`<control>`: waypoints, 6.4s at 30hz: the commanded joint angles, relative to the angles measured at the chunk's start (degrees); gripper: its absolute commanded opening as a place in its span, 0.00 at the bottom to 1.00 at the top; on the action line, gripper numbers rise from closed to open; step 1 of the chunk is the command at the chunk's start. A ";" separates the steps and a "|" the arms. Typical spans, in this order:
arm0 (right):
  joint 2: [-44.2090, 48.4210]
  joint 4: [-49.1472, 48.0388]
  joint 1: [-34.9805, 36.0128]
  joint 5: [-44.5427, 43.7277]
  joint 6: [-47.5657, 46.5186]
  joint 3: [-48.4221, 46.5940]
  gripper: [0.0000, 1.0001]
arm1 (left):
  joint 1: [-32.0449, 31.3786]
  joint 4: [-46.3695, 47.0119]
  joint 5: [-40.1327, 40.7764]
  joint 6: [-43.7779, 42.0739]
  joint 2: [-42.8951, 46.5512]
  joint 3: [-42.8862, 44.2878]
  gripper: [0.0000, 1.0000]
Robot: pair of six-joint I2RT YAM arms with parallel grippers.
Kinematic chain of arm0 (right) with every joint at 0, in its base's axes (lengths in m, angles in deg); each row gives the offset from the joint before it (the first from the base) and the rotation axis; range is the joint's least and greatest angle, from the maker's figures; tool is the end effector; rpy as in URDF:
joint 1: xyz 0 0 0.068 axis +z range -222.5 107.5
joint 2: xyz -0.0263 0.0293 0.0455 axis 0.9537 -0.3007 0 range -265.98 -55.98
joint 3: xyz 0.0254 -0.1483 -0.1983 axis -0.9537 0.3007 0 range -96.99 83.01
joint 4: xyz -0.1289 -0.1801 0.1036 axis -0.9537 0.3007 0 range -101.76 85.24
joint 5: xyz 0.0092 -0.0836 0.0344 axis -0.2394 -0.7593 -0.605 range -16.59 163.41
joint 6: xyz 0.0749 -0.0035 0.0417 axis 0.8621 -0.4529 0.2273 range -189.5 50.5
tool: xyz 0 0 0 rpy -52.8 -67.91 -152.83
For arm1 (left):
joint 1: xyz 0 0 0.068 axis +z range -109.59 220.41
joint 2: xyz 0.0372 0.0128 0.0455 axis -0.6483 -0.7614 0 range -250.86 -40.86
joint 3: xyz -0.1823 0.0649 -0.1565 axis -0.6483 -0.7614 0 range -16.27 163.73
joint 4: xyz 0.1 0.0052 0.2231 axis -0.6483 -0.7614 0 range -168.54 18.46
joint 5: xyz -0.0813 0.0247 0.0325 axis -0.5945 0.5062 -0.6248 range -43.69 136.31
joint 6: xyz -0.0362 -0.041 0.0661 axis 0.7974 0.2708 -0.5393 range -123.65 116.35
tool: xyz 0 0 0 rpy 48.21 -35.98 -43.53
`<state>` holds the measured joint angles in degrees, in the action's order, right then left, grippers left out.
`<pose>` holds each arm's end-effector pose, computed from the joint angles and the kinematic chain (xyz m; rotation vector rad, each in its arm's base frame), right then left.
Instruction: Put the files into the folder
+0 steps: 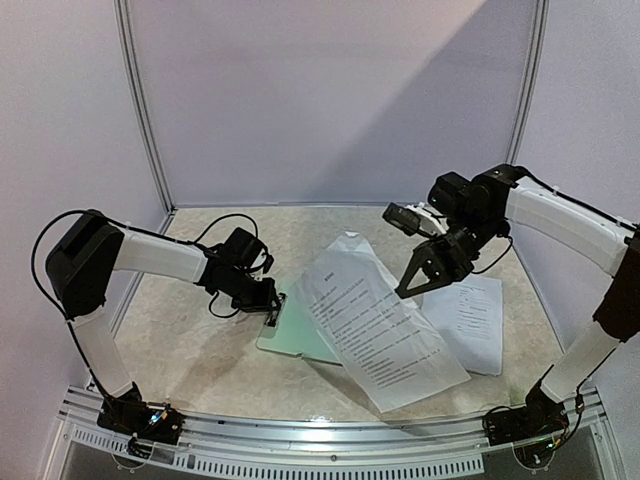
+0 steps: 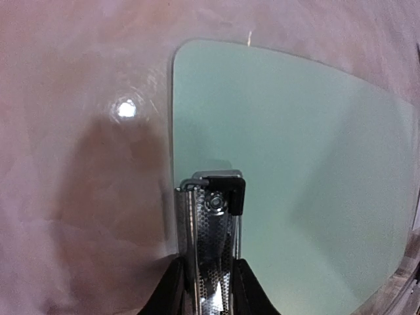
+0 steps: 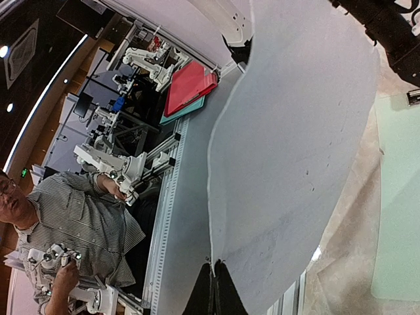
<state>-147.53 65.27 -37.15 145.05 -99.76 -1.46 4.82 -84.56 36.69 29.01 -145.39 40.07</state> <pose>0.1779 0.2141 0.2869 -1.4434 2.0668 1.8218 0.2752 -0.2126 0.0857 0.1301 2.7560 -0.5895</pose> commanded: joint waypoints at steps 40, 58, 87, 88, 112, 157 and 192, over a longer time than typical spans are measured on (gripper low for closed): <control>-28.17 -20.24 1.46 -48.34 4.20 -12.67 0.45 | -1.58 -0.21 -3.87 0.81 -1.96 -3.89 0.00; -5.82 -46.81 6.30 -52.91 -1.40 25.78 0.59 | -1.59 -1.22 -4.18 0.12 -2.12 -3.17 0.00; -26.10 -51.31 11.49 -55.72 1.66 12.85 0.56 | -1.64 -0.98 -4.52 0.12 -2.10 -3.68 0.00; -26.46 -51.10 11.44 -55.78 1.82 12.31 0.56 | -1.59 -0.86 -4.51 0.12 -2.01 -3.84 0.00; -27.72 -38.72 11.42 -59.90 10.15 9.83 0.54 | -1.41 -1.44 -4.33 -0.22 -1.33 -4.04 0.00; -32.15 -27.70 12.67 -56.06 13.53 -13.33 0.55 | -1.32 -1.38 -4.65 -0.91 -2.85 -3.17 0.00; -30.14 -55.82 19.64 -57.03 2.85 3.56 0.60 | -1.34 0.69 -5.32 0.46 -2.17 -4.63 0.00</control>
<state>-174.31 10.74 -17.76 90.21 -99.52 4.21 4.58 -79.88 33.12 28.49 -145.43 38.10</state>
